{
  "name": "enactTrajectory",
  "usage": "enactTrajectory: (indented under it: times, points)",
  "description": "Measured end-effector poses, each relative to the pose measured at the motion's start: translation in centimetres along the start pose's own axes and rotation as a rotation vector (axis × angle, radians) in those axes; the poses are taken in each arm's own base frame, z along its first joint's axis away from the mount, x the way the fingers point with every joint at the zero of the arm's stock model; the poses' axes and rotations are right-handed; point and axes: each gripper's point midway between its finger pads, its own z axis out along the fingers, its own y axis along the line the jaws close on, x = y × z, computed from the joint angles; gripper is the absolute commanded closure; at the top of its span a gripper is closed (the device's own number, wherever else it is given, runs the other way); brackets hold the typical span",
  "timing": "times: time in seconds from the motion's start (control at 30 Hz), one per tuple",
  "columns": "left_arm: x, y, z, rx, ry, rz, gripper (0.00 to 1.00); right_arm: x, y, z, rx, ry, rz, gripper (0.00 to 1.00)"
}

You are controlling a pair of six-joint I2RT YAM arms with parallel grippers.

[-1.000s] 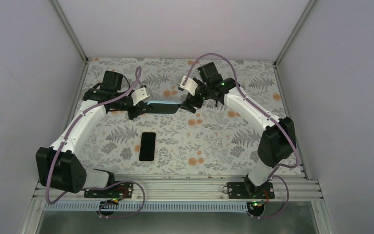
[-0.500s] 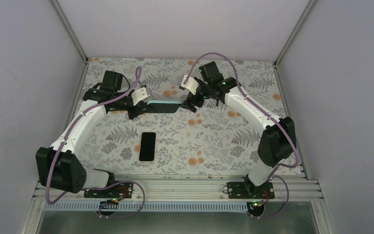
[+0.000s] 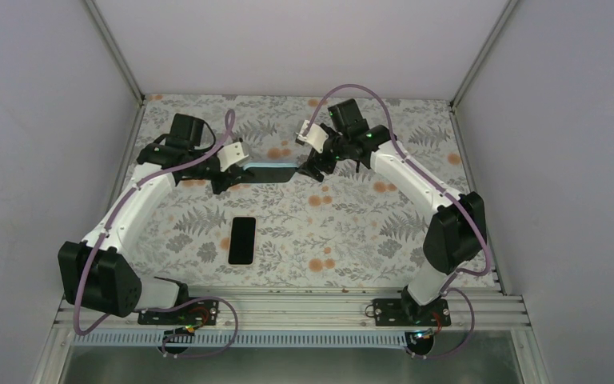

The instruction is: Take the phone out of the phone case

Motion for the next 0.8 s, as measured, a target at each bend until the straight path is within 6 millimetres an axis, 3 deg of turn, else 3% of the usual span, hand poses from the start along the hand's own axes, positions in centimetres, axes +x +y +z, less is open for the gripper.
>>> enactTrajectory:
  times: [0.8]
  points:
    - [-0.7,0.5,1.3,-0.031,0.028,0.066,0.98,0.5,-2.0,-0.1,0.059,0.041,-0.062,0.02]
